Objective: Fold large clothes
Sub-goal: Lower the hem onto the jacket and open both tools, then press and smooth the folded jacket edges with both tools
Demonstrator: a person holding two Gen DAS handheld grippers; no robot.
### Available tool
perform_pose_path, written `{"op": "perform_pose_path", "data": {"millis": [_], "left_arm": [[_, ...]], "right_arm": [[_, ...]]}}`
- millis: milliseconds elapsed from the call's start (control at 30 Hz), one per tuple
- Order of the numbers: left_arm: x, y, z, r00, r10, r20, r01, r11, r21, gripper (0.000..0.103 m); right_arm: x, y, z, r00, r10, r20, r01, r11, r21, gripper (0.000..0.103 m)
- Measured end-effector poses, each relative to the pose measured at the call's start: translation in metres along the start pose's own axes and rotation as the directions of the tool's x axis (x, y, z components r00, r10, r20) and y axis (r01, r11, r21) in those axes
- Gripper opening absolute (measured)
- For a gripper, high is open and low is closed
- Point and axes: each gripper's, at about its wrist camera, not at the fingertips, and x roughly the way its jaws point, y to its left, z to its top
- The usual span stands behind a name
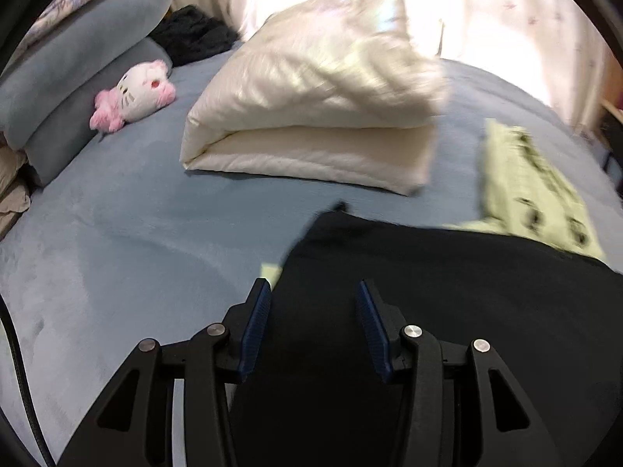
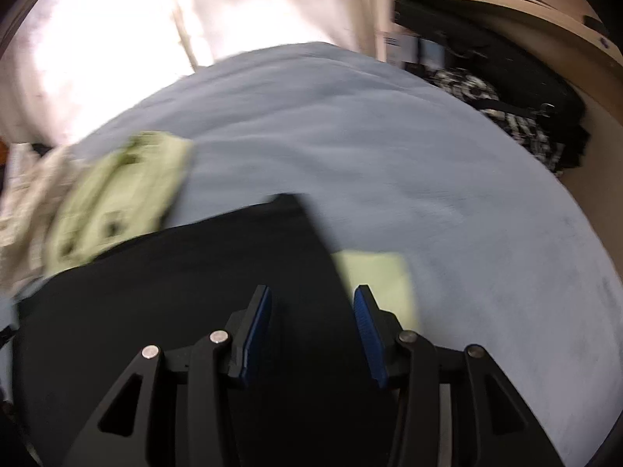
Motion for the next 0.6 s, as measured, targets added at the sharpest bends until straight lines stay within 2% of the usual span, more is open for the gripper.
{"op": "perform_pose_path", "data": {"millis": [33, 133, 267, 333, 433, 567, 600], "left_arm": [[-0.016, -0.003, -0.008, 0.999, -0.031, 0.007, 0.031, 0.999, 0.006, 0.046], [-0.052, -0.015, -0.032, 0.995, -0.103, -0.014, 0.103, 0.995, 0.014, 0.052], [-0.081, -0.040, -0.082, 0.978, -0.190, -0.083, 0.192, 0.981, 0.016, 0.053], [-0.085, -0.048, -0.106, 0.977, -0.188, -0.105, 0.192, 0.981, 0.027, 0.053], [-0.081, -0.048, -0.137, 0.976, -0.161, -0.144, 0.165, 0.986, 0.022, 0.053], [-0.082, -0.028, -0.149, 0.982, -0.149, -0.113, 0.151, 0.988, 0.017, 0.053], [-0.083, -0.024, -0.149, 0.986, -0.126, -0.108, 0.129, 0.992, 0.017, 0.053]], "right_arm": [[-0.014, 0.016, -0.009, 0.998, 0.064, -0.004, -0.064, 0.998, -0.009, 0.044], [-0.039, 0.060, -0.039, 0.984, 0.172, -0.044, -0.174, 0.984, -0.049, 0.044], [-0.058, 0.114, -0.091, 0.947, 0.295, -0.130, -0.310, 0.944, -0.110, 0.045], [-0.064, 0.135, -0.118, 0.943, 0.296, -0.150, -0.319, 0.934, -0.163, 0.045], [-0.065, 0.142, -0.146, 0.952, 0.257, -0.168, -0.289, 0.935, -0.208, 0.045], [-0.062, 0.107, -0.153, 0.959, 0.232, -0.162, -0.255, 0.956, -0.142, 0.044], [-0.062, 0.095, -0.152, 0.965, 0.210, -0.154, -0.230, 0.965, -0.128, 0.044]]}}
